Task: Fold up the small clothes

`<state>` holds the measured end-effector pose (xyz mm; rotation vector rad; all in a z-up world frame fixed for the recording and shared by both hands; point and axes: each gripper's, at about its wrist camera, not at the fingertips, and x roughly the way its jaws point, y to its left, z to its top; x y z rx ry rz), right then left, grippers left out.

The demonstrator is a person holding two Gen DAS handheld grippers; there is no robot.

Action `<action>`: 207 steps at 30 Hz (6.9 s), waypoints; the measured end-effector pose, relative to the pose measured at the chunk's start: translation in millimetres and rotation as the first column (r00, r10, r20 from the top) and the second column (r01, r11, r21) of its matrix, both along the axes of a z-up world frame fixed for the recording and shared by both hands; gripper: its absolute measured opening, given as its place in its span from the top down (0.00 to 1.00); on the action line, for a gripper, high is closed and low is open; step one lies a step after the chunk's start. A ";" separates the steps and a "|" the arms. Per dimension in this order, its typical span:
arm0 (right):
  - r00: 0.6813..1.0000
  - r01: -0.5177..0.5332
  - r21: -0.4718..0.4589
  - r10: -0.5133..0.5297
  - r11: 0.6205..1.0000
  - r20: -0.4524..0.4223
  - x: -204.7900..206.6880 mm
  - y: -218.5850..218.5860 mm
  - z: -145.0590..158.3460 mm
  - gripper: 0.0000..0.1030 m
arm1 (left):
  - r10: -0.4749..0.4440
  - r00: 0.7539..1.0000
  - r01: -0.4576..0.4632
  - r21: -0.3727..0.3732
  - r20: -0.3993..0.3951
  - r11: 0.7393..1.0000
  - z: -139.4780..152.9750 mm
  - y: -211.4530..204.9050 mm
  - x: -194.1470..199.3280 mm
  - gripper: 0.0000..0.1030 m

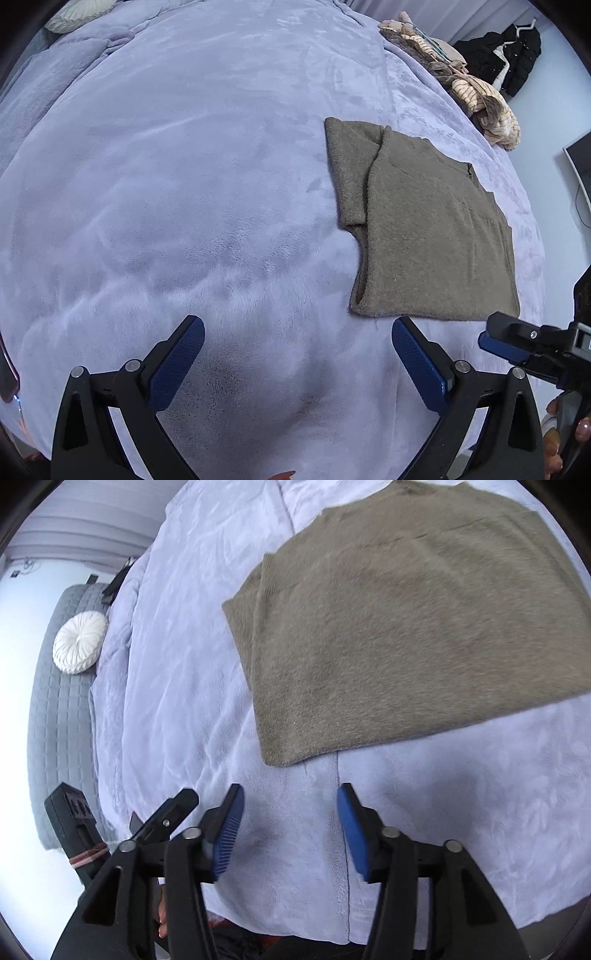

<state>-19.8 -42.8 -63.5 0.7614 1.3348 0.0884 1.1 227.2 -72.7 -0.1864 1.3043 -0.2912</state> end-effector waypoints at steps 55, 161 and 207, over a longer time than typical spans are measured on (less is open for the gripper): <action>0.944 0.274 0.511 -0.329 0.815 0.018 16.4 -79.3 -118.5 0.40 | 0.027 0.987 -0.069 -0.269 -0.156 0.961 -66.2 -67.2 94.8 0.01; 0.897 0.389 0.117 -0.405 0.914 0.178 -43.3 -338.2 -102.6 0.75 | -0.384 0.916 0.382 0.043 0.117 0.923 -49.7 -353.3 91.2 0.14; 0.902 0.431 -0.116 -0.429 0.895 0.049 -129.3 -294.2 -64.0 0.83 | -0.384 0.922 0.387 0.109 -0.045 0.916 -55.6 -304.2 31.1 0.14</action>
